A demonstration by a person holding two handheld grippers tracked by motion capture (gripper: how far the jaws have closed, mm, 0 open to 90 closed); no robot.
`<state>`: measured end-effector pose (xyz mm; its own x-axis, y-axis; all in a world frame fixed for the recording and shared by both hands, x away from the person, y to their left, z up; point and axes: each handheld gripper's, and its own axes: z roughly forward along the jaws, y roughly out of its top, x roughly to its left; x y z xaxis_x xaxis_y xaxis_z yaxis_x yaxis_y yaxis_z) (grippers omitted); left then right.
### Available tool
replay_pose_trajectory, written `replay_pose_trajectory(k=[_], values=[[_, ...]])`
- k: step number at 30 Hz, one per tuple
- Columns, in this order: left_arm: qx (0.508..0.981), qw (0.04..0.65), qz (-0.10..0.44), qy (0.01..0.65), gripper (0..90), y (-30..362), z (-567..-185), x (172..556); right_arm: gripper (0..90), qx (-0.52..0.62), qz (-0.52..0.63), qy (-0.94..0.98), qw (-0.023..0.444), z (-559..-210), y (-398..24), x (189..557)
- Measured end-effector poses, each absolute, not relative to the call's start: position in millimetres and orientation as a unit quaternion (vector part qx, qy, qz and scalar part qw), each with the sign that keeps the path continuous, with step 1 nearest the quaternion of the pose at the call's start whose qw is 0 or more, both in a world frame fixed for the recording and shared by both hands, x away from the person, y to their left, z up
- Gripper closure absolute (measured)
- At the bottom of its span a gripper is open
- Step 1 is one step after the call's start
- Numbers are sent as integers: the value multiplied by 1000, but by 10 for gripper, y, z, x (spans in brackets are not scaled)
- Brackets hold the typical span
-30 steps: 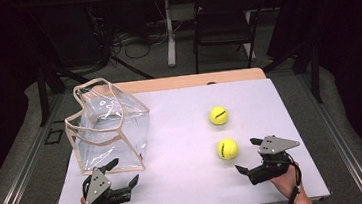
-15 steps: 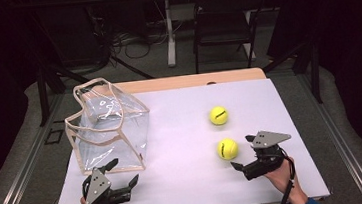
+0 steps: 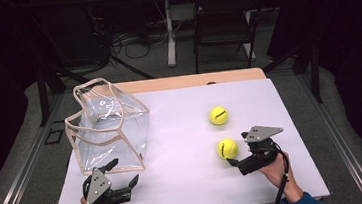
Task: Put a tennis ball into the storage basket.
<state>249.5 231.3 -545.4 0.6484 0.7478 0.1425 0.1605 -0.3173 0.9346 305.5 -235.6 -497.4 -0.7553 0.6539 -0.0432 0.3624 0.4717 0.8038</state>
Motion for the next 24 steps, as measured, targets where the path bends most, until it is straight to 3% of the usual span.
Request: replay_pose_trajectory(k=[24], values=[[758, 503, 292, 296, 158, 2307, -5454, 2490, 0, 307, 388, 857, 144, -5028, -2206, 3267]])
